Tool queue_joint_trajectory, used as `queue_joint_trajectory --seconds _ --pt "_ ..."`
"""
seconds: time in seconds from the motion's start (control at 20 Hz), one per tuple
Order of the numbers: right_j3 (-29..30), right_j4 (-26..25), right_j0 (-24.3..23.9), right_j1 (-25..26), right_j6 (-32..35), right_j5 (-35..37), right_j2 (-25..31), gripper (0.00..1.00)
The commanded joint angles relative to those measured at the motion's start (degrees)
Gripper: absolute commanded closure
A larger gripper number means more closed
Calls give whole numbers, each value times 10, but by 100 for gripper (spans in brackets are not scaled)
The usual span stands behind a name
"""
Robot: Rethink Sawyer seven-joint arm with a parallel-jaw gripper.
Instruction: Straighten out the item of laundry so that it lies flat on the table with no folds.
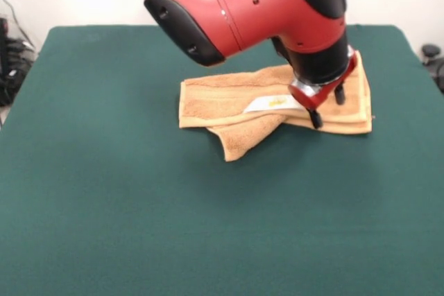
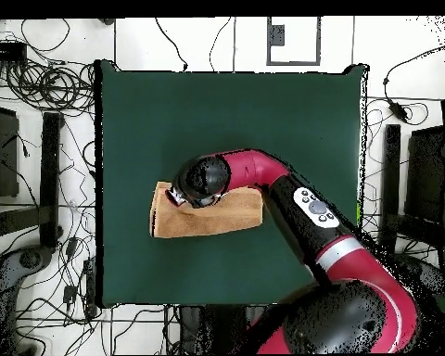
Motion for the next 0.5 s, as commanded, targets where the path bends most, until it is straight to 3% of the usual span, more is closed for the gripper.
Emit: queue_joint_trajectory --seconds 0.05,0.5 --pt "35 -45 24 -20 -84 28 -18 0" --pt "45 -52 23 -31 -67 30 -22 0"
